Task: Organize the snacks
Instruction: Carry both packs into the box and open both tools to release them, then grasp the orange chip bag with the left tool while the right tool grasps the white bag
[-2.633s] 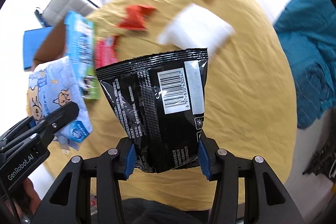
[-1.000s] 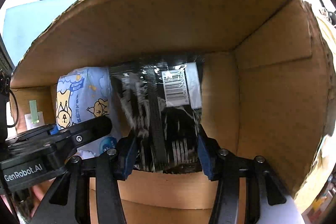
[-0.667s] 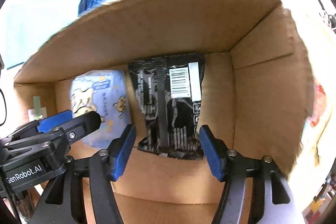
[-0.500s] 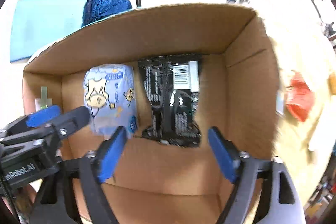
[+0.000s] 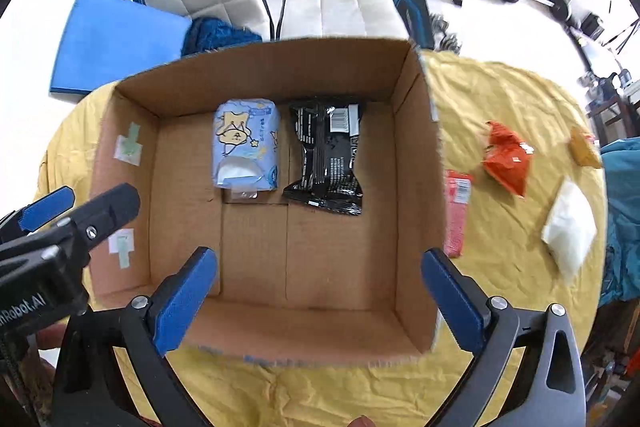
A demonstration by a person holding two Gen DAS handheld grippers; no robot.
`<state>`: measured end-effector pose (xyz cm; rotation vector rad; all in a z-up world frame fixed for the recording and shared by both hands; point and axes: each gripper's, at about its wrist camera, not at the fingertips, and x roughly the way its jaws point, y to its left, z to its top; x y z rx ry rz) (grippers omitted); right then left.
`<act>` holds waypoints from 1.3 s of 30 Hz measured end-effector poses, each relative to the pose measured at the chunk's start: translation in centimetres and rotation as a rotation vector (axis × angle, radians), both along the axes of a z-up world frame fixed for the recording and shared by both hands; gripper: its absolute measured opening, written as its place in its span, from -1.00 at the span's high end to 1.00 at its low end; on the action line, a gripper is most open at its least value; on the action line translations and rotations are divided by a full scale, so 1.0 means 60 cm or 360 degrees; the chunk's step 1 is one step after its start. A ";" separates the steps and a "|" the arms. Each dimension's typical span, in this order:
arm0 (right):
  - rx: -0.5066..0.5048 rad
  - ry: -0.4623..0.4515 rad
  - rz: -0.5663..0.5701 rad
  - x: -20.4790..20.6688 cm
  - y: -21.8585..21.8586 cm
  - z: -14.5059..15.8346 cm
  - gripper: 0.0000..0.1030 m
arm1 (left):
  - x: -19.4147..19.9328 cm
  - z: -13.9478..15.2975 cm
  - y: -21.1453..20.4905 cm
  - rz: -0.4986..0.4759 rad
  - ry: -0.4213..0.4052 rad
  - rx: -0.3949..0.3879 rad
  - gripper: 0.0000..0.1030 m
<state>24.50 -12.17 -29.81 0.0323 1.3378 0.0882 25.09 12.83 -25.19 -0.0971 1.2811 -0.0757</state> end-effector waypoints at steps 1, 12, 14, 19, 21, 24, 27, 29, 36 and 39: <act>-0.0003 -0.0024 -0.0002 -0.008 -0.003 0.012 -1.00 | -0.015 0.013 0.000 -0.0011 -0.0023 -0.0001 -1.00; 0.0022 -0.0200 0.0035 -0.113 -0.016 0.132 -1.00 | -0.125 0.129 -0.003 0.0027 -0.0218 0.0055 -1.00; 0.0031 -0.0231 0.0045 -0.130 -0.020 0.150 -1.00 | -0.143 0.150 -0.004 0.0033 -0.0253 0.0062 -1.00; 0.0101 -0.0265 0.0054 -0.159 -0.041 0.180 -1.00 | -0.169 0.179 -0.018 0.0028 -0.0285 0.0067 -1.00; 0.0131 -0.0261 0.0041 -0.163 -0.056 0.184 -1.00 | -0.174 0.188 -0.032 0.0023 -0.0286 0.0045 -1.00; 0.0163 -0.0254 -0.0001 -0.162 -0.092 0.189 -1.00 | -0.177 0.201 -0.062 -0.0001 -0.0285 0.0024 -1.00; 0.0164 -0.0249 -0.0083 -0.159 -0.148 0.193 -1.00 | -0.170 0.207 -0.102 -0.0031 -0.0281 -0.0001 -1.00; 0.0163 -0.0227 -0.0164 -0.153 -0.202 0.190 -1.00 | -0.157 0.205 -0.144 -0.0066 -0.0266 -0.0023 -1.00; 0.0157 -0.0075 -0.0486 -0.107 -0.419 0.136 -1.00 | -0.090 0.167 -0.294 -0.0202 -0.0146 -0.0091 -1.00; 0.0127 0.0029 -0.0613 -0.080 -0.511 0.085 -1.00 | -0.051 0.133 -0.359 -0.0264 -0.0075 -0.0062 -1.00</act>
